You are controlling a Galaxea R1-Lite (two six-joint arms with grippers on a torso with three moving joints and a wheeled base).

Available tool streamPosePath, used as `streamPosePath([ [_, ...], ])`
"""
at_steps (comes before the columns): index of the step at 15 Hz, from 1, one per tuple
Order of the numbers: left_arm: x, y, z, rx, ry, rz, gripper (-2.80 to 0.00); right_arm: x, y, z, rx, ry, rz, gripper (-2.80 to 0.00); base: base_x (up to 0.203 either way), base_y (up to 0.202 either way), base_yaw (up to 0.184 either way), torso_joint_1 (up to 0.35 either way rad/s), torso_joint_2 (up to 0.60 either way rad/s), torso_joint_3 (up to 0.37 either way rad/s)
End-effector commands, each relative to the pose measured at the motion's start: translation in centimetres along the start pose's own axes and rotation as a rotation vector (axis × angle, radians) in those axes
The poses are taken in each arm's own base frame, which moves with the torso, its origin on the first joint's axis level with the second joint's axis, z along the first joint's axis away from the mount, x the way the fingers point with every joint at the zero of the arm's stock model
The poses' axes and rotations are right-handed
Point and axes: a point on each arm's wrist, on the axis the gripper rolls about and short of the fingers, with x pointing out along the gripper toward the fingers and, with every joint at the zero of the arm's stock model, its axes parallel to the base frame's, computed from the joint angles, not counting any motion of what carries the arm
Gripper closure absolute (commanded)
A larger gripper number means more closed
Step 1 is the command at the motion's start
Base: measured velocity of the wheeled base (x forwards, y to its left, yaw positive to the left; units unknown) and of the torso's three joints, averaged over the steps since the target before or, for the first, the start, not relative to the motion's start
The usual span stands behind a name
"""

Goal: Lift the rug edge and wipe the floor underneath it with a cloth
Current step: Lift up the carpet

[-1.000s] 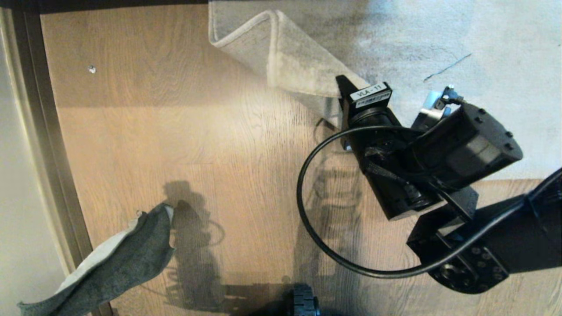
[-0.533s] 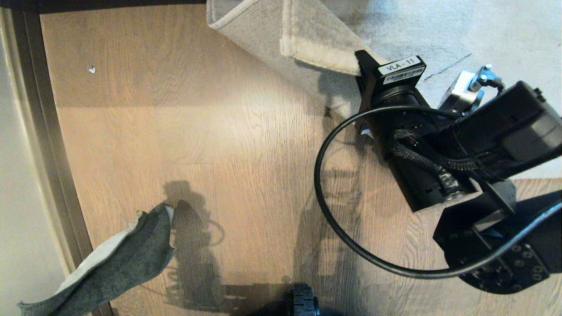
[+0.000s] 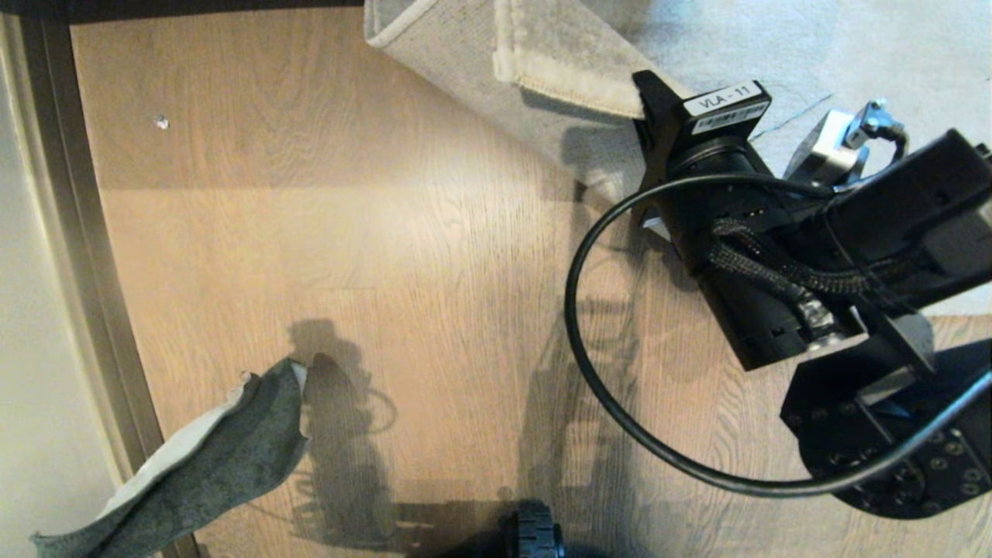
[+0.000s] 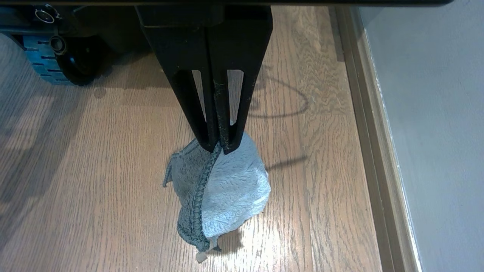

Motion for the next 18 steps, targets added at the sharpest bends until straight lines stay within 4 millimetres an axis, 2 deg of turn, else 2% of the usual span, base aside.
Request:
streamPosePath([
  [1,0.00,0.00,0.00,0.000,-0.001,0.001,0.00,-0.02,0.38,0.29,0.024,-0.025,0.036,0.00,0.000,0.000,0.000,0.000,0.00,0.000],
  [18,0.00,-0.01,-0.02,0.006,0.001,-0.004,0.00,0.06,-0.31,-0.24,0.013,0.013,0.040,0.00,0.000,0.000,0.000,0.000,0.00,0.000],
])
